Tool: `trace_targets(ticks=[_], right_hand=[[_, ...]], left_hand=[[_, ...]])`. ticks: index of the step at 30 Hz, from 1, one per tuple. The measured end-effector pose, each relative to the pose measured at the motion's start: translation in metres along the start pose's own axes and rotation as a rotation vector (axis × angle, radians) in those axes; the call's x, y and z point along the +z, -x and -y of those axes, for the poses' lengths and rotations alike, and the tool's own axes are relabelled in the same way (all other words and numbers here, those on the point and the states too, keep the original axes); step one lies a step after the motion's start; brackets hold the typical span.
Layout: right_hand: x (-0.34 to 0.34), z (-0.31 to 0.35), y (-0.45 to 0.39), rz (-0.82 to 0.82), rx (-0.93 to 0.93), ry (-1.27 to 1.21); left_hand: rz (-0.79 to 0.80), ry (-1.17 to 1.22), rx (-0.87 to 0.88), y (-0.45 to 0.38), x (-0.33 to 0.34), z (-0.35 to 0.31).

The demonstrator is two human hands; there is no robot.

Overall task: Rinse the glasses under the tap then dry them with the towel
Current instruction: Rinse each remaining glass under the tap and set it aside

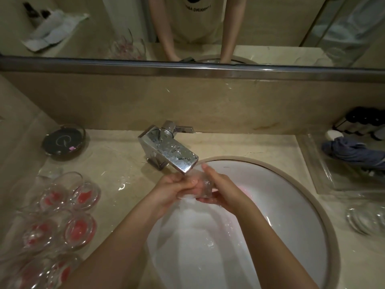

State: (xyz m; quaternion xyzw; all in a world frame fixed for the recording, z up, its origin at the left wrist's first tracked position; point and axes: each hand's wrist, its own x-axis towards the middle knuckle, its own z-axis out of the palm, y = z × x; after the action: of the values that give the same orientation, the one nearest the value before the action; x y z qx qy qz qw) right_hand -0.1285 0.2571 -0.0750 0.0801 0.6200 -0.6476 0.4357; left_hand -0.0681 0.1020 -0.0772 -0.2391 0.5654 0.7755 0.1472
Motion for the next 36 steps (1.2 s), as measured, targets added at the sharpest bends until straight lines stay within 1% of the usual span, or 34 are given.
trace_targets(ticks=[2, 3, 4, 8, 10, 12, 14, 15, 18, 22, 24, 27, 29, 31, 34, 36], right_hand=[[-0.001, 0.003, 0.001, 0.009, 0.11, 0.009], [-0.002, 0.004, 0.0, 0.023, 0.119, 0.021], [-0.004, 0.003, -0.001, 0.034, 0.098, 0.037], [-0.009, -0.002, -0.004, 0.053, -0.085, 0.084], [-0.009, -0.003, -0.003, 0.061, -0.113, 0.056], [-0.009, -0.003, -0.001, 0.064, -0.061, 0.078], [-0.007, 0.0, 0.001, 0.044, 0.051, 0.105], [-0.007, 0.001, 0.001, 0.043, 0.073, 0.095], [-0.01, 0.002, 0.001, 0.073, 0.01, 0.045], [-0.016, -0.001, -0.001, 0.114, -0.079, 0.069], [-0.015, 0.0, 0.001, 0.131, -0.081, 0.087], [-0.011, 0.002, 0.0, 0.105, 0.016, 0.188], [-0.01, 0.002, -0.002, 0.095, 0.039, 0.207], [-0.011, 0.0, -0.003, 0.108, -0.014, 0.192], [-0.016, -0.003, -0.005, 0.106, -0.121, 0.28], [-0.016, -0.001, -0.004, 0.135, -0.11, 0.266]], left_hand=[[-0.008, -0.01, -0.014, 0.002, 0.002, 0.0], [-0.013, -0.012, -0.024, 0.002, 0.003, 0.001], [-0.021, -0.017, -0.034, 0.003, 0.002, 0.0], [-0.03, -0.013, -0.053, 0.002, -0.001, -0.001], [-0.019, -0.025, -0.045, 0.003, 0.001, -0.003], [-0.006, -0.012, -0.035, 0.004, 0.002, -0.004], [-0.011, -0.027, -0.036, 0.004, 0.003, -0.005], [-0.015, -0.04, -0.037, 0.004, 0.003, -0.004], [-0.036, -0.022, -0.055, 0.005, 0.002, -0.004], [-0.049, -0.039, -0.069, 0.007, 0.001, -0.002], [-0.053, -0.039, -0.064, 0.007, 0.001, -0.001], [-0.03, -0.038, -0.067, 0.008, 0.004, -0.002], [-0.023, -0.037, -0.073, 0.009, 0.005, -0.002], [-0.019, -0.023, -0.079, 0.009, 0.004, -0.002], [-0.024, -0.008, -0.081, 0.01, 0.0, -0.001], [-0.021, -0.003, -0.071, 0.011, 0.0, 0.0]])
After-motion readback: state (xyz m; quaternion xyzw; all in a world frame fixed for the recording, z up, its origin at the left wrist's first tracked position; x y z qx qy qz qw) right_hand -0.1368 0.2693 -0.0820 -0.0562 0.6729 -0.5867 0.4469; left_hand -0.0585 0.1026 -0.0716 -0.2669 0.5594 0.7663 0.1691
